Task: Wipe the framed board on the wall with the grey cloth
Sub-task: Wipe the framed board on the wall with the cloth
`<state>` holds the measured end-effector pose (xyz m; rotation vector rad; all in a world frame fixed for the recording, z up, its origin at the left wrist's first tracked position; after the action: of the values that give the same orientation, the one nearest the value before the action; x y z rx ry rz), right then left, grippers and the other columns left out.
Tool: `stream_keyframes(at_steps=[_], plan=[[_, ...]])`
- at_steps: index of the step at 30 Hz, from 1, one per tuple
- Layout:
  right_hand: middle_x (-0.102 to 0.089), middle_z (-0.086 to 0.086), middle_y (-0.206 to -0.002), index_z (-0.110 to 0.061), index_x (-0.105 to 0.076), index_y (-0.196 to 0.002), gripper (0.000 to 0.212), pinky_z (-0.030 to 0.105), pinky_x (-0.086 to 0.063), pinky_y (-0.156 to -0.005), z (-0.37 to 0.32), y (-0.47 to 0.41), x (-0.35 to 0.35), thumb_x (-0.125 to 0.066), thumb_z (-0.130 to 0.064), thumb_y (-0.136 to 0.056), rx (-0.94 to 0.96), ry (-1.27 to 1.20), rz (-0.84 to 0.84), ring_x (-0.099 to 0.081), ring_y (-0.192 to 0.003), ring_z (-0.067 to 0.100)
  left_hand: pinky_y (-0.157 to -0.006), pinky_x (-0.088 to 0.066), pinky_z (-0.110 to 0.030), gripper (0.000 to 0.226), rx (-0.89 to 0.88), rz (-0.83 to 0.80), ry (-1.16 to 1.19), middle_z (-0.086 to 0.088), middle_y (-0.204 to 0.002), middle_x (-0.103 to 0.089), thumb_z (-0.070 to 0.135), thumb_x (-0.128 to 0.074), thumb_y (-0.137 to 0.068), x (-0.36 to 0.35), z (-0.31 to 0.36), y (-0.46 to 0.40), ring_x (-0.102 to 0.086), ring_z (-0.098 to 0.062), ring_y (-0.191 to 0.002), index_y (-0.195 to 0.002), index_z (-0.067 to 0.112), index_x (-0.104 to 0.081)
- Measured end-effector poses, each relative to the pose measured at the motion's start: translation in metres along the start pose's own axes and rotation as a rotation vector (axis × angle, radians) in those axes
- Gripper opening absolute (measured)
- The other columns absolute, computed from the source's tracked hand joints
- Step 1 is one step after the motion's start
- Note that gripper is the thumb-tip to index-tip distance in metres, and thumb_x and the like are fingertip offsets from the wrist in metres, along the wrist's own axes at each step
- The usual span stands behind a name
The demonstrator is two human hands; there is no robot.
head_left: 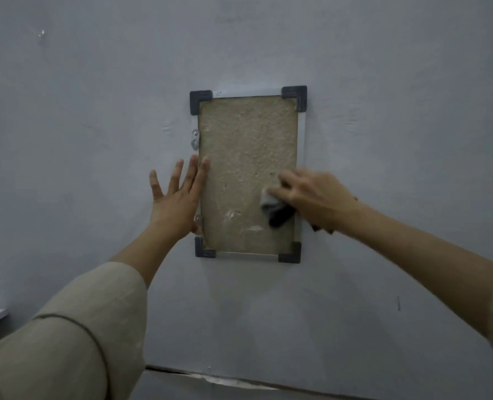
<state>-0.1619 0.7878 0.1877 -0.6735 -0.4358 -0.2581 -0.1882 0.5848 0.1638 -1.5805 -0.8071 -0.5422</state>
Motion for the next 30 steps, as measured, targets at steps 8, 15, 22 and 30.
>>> stream_keyframes(at_steps=[8,15,22,30], plan=[[-0.051,0.016,-0.109,-0.013,-0.050,-0.125,0.037,0.037,-0.045,-0.060,0.028,-0.004,0.014,-0.050,-0.007,-0.088,-0.206,-0.104,0.081,-0.053,-0.089,0.032,-0.106,0.010,-0.064,0.139,-0.004,0.004,-0.008,0.000,-0.153,0.027,0.045,-0.079,-0.061,-0.001,0.000,0.000,0.020,-0.025,-0.141,-0.131,0.025,0.040],[-0.053,0.012,-0.113,-0.014,-0.052,-0.122,0.032,0.032,-0.041,-0.056,0.008,0.014,0.001,-0.042,-0.013,-0.092,-0.012,-0.023,0.012,-0.054,-0.091,0.027,-0.105,0.010,-0.065,0.140,-0.003,0.005,-0.008,0.000,-0.152,0.029,0.045,-0.079,-0.061,-0.001,0.000,0.000,0.021,-0.025,-0.141,-0.130,0.024,0.041],[-0.051,0.017,-0.109,-0.009,-0.053,-0.120,0.035,0.033,-0.038,-0.055,0.045,0.005,0.018,-0.049,-0.003,-0.086,-0.331,-0.045,0.092,-0.051,-0.089,0.033,-0.105,0.011,-0.064,0.141,-0.010,0.014,-0.018,0.000,-0.151,0.030,0.048,-0.079,-0.059,-0.001,-0.001,-0.001,0.022,-0.026,-0.141,-0.132,0.023,0.039],[-0.062,0.009,-0.095,-0.013,-0.065,-0.103,0.037,0.027,-0.046,-0.046,0.003,0.025,0.006,-0.032,-0.009,-0.087,0.024,0.074,0.040,-0.058,-0.073,0.022,-0.103,0.014,-0.064,0.144,0.043,0.024,-0.029,-0.003,-0.152,0.029,0.055,-0.077,-0.057,-0.007,-0.007,0.000,0.028,-0.025,-0.139,-0.130,0.017,0.041]])
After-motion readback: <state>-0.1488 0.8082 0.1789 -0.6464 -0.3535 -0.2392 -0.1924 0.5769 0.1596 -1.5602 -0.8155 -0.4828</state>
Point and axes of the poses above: each hand's wrist, its own y-axis away from the middle knuckle, its own x-axis out of the back of the hand, z = x × y, the point moved 7 cm from there along -y, towards the middle knuckle
